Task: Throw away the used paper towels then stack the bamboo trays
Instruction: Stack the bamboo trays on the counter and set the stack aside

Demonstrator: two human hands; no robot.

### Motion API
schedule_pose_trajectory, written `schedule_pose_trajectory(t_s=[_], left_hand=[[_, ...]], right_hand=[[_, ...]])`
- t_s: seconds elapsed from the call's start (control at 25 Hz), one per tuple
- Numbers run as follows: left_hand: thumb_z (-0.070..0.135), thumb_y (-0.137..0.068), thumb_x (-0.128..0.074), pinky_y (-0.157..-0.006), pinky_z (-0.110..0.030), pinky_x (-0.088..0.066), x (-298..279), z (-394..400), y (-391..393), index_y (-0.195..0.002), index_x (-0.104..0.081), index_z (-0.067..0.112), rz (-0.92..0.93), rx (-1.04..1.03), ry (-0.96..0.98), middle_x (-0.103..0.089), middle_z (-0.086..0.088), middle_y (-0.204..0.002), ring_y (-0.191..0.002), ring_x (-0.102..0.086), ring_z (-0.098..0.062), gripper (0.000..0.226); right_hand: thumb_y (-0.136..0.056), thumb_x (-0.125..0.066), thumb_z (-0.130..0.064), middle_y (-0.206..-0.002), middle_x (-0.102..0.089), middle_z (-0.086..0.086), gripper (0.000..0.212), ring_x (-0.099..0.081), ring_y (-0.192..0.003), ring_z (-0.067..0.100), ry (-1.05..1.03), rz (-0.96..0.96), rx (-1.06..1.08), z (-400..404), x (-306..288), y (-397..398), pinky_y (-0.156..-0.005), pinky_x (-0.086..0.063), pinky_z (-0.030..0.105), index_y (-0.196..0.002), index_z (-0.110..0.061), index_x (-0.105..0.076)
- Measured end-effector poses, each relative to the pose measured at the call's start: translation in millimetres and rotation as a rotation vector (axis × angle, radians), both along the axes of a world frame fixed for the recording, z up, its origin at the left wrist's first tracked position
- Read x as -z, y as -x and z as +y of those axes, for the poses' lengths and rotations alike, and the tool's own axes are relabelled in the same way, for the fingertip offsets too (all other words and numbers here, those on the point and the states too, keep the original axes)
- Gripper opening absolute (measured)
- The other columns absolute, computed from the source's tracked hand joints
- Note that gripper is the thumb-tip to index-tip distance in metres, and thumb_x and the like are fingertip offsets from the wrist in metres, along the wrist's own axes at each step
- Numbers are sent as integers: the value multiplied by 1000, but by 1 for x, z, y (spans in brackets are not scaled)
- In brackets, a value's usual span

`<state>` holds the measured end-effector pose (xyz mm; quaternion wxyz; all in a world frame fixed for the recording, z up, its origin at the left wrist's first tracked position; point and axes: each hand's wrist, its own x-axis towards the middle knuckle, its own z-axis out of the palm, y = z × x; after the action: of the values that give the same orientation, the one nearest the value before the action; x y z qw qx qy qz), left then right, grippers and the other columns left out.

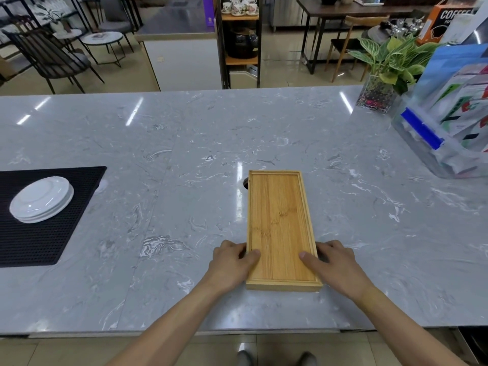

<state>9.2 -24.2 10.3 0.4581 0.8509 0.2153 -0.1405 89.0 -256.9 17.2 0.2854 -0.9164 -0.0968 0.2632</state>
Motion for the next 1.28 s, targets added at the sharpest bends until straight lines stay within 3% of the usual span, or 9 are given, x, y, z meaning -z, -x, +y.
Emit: schedule_pose_trajectory(t_s=[0.16, 0.32, 0.44, 0.52, 0.68, 0.8, 1.0, 1.16, 1.28], left_hand=[[31, -94, -56, -83, -30, -54, -9, -10, 1, -97, -75, 15, -31, -134, 244, -72, -3, -98, -95, -66, -16, 25], [31, -91, -58, -89, -33, -54, -12, -16, 2, -101, -75, 18, -13, -232, 351, -73, 1, -105, -99, -67, -16, 23], [36, -91, -61, -65, -16, -54, -14, -15, 4, -108, -72, 20, -11, -292, 494, -75, 6, -101, -85, -71, -6, 26], [42, -89, -62, -55, -15, -52, -13, -10, 5, -105, -72, 21, -13, -347, 573, -77, 8, -90, -76, -72, -5, 29], [57, -79, -59, -53, -25, -49, -12, 7, 1, -99, -68, 11, 38, -322, 620, -70, 0, -73, -54, -60, -12, 50], [62, -70, -61, -54, -26, -52, -13, 22, -9, -107, -64, 18, 120, -271, 626, -68, -5, -69, -52, -60, -16, 58], [59, -79, -59, -64, -34, -57, -17, 39, -25, -116, -64, 20, 223, -148, 610, -67, -4, -64, -60, -67, -22, 54], [57, -81, -61, -67, -36, -57, -18, 42, -29, -117, -62, 15, 258, -121, 656, -65, -6, -72, -60, -64, -21, 56], [50, -70, -73, -70, -37, -58, -15, 41, -32, -95, -72, 11, 239, -161, 699, -67, -7, -76, -62, -64, -21, 46]], right_hand=[[-89, -57, -41, -101, -72, -3, 25, -63, -101, 18, -264, 114, 132, 10, -3, 5, -98, -47, 41, -105, -27, -71], [-86, -64, -36, -101, -74, -6, 24, -67, -95, 13, -418, 225, 276, 12, -8, 10, -87, -53, 33, -107, -26, -71], [-83, -69, -36, -98, -75, -6, 26, -70, -87, 9, -539, 299, 328, 10, -12, 10, -69, -52, 22, -106, -24, -71], [-80, -71, -38, -95, -77, -5, 28, -72, -85, 12, -602, 330, 344, 8, -14, 8, -71, -54, 25, -103, -23, -72], [-83, -64, -45, -92, -77, 7, 36, -73, -82, 22, -643, 415, 359, 4, -11, 0, -68, -58, 34, -100, -15, -74], [-82, -60, -53, -94, -76, 12, 43, -72, -79, 27, -650, 518, 308, 1, -7, -14, -67, -58, 36, -102, -17, -74], [-76, -71, -52, -113, -69, 20, 53, -65, -105, 41, -576, 629, 189, -5, -1, -45, -97, -49, 56, -114, -16, -68], [-74, -77, -44, -119, -67, 20, 54, -64, -109, 37, -605, 711, 133, -8, -1, -56, -102, -45, 55, -120, -18, -64], [-72, -80, -35, -117, -69, 16, 57, -66, -107, 32, -663, 728, 135, -11, 2, -60, -92, -54, 48, -121, -12, -63]])
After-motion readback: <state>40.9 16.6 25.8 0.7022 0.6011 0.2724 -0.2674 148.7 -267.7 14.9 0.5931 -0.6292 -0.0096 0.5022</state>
